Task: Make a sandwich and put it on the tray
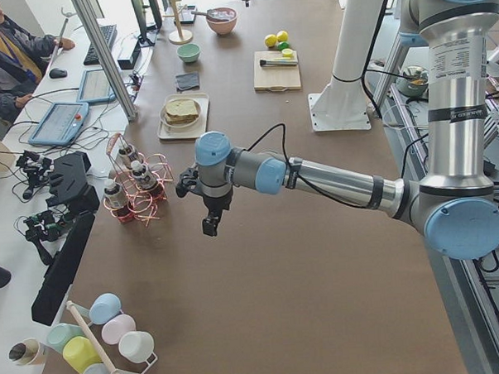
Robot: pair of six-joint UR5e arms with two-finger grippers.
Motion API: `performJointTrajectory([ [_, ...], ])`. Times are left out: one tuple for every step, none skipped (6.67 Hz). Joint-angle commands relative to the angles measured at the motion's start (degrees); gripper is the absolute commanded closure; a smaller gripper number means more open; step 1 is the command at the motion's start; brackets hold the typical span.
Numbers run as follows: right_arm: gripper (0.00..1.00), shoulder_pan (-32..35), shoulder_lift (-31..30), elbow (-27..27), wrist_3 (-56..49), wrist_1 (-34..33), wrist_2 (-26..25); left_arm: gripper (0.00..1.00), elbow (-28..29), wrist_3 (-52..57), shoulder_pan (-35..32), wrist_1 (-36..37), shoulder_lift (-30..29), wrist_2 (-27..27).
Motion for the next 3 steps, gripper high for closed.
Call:
performJointTrajectory([
  [0.00,2.84,0.09,-2.32,-1.10,-0.16,-0.06,0.03,-0.19,3.68,-3.61,0.17,3.56,-0.35],
  [0.00,3.03,0.09,-2.42,-1.10,-0.33,-0.15,0.03,-0.63,3.33,-3.71,0.17,3.58,-0.35],
  [0.00,3.29,-0.08,-2.25,-1.10,-0.42,0.03,0.03,-0.81,3.33,-3.88,0.17,3.58,-0.44],
])
